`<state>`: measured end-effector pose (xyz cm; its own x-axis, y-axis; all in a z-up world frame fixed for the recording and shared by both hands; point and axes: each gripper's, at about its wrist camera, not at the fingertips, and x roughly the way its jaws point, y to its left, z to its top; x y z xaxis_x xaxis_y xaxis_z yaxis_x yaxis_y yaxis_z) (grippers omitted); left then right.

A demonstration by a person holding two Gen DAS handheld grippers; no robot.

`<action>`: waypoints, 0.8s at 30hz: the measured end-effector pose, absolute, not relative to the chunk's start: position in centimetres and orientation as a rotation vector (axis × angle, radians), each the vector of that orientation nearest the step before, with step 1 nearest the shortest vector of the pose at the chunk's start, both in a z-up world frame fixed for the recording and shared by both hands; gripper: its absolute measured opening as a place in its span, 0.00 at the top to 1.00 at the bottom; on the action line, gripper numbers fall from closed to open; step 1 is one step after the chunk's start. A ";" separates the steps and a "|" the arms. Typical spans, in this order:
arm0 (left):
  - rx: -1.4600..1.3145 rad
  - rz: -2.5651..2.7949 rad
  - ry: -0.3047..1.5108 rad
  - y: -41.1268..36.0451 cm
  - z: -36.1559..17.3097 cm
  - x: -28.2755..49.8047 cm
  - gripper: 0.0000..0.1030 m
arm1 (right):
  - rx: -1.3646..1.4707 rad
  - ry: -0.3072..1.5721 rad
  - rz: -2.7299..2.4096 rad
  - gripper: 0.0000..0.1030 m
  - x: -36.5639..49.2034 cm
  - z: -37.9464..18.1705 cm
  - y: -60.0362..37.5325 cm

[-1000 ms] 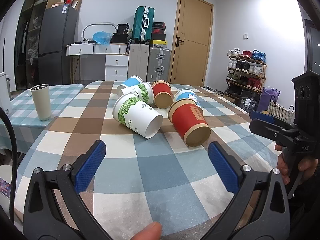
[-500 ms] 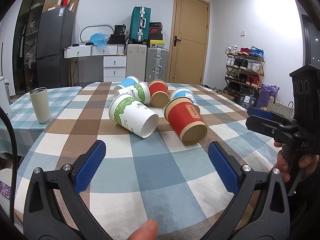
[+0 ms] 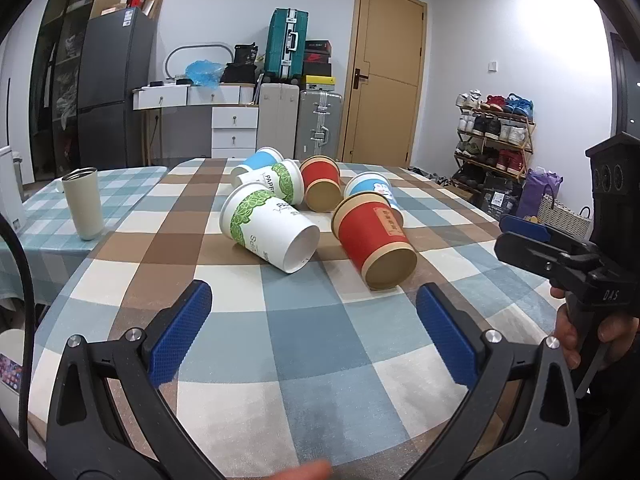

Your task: Flip cup upright

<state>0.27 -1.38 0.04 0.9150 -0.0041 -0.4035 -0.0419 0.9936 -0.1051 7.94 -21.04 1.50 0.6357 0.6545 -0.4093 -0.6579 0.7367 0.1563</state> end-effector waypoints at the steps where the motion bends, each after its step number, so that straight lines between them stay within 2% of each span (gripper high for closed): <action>1: -0.110 0.015 0.414 -1.4 0.1 0.3 0.01 | -0.010 0.468 0.748 0.00 8.1 1.5 -21.0; 24: -0.060 0.023 0.483 -6.3 1.8 5.2 0.01 | 0.000 0.473 0.633 0.00 9.5 2.0 -25.1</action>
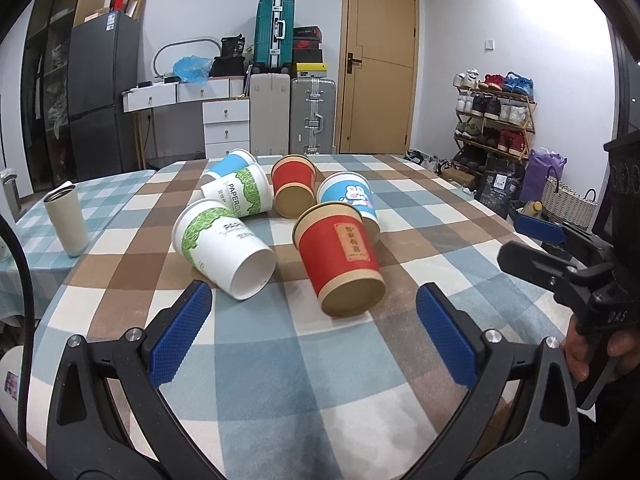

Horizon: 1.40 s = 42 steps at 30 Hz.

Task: Flip cup upright
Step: 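Move the left gripper toward the red cup and straddle its body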

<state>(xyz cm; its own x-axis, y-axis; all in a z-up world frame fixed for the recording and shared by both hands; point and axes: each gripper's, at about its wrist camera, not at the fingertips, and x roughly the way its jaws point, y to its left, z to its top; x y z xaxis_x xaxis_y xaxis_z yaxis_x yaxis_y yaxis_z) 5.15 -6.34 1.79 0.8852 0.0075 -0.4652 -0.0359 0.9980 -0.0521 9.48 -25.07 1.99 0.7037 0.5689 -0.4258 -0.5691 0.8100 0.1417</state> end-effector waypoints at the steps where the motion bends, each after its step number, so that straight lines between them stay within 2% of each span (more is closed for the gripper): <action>1: -0.063 0.024 0.490 -6.5 1.9 5.5 0.01 | 0.005 0.473 0.631 0.00 9.5 2.0 -25.3; 9: -0.058 0.026 0.541 -7.8 1.9 9.0 0.02 | 0.024 0.485 0.614 0.00 9.7 1.7 -26.4; 13: -0.052 0.028 0.568 -8.2 1.5 10.5 0.05 | 0.018 0.484 0.619 0.00 9.6 1.8 -26.1; 25: -0.095 0.013 0.691 -8.3 -0.1 14.8 0.26 | 0.013 0.489 0.620 0.00 9.7 1.7 -26.1; 29: -0.094 0.020 0.729 -8.3 -0.6 15.6 0.36 | 0.003 0.489 0.621 0.00 9.6 1.6 -25.9; 31: -0.093 0.013 0.741 -8.3 -0.8 15.8 0.45 | 0.001 0.492 0.622 0.00 9.6 1.6 -25.8; 42: -0.124 0.001 0.728 -8.1 -0.7 14.5 0.47 | -0.011 0.488 0.629 0.00 9.4 1.6 -25.4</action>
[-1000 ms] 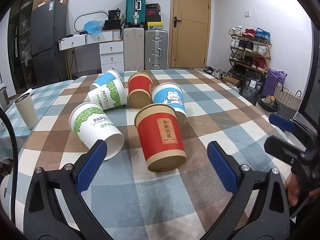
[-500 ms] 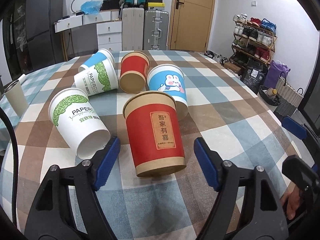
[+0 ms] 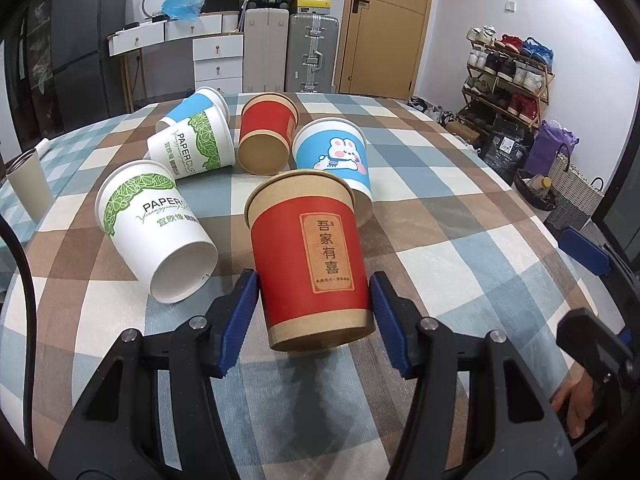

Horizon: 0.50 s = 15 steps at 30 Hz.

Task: Flip cup upright
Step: 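Move the left gripper toward the red cup and straddle its body, then close the left gripper on the red cup's body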

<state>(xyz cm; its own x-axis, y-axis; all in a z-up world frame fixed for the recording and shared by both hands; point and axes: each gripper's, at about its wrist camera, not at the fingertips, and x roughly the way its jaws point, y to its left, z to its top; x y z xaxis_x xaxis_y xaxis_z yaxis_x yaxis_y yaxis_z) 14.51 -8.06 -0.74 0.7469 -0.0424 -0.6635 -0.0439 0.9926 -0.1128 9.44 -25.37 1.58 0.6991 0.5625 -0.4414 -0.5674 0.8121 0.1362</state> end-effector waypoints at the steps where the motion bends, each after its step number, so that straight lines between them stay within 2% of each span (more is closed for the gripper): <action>1: -0.127 0.000 0.724 -8.0 -0.7 14.3 0.47 | -0.012 0.489 0.632 0.00 9.4 1.6 -25.3; 15: -0.159 0.002 0.668 -7.2 0.7 8.8 0.47 | -0.031 0.510 0.676 0.00 8.8 1.3 -23.6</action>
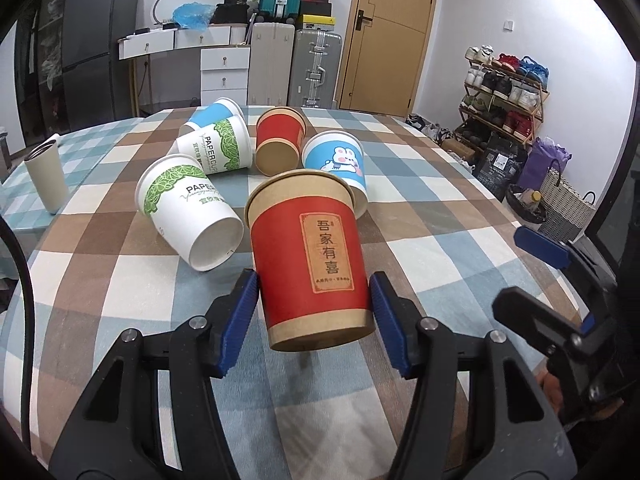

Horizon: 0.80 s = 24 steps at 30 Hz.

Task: Flip cup upright
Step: 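Close the left gripper on the red cup's body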

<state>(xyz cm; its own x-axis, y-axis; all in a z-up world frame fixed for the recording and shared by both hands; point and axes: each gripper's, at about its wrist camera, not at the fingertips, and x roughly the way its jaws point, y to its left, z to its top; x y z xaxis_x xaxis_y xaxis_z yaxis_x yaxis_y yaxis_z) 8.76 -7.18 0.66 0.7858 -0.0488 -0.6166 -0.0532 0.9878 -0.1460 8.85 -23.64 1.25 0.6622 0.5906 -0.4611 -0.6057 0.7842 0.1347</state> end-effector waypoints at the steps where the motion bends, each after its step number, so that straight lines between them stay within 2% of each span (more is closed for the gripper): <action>1: -0.157 0.000 0.667 -7.2 0.7 8.4 0.47 | -0.034 0.512 0.679 0.00 8.8 1.2 -23.5; 24: -0.186 -0.019 0.639 -7.8 0.6 1.3 0.47 | -0.052 0.541 0.672 0.00 8.9 0.7 -22.4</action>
<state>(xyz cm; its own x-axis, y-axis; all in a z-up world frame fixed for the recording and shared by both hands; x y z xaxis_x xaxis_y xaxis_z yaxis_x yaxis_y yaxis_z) 1.29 -7.77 0.57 0.8028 -0.0748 -0.5915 -0.0398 0.9832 -0.1783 8.89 -22.44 0.74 0.6509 0.5778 -0.4923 -0.6044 0.7869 0.1244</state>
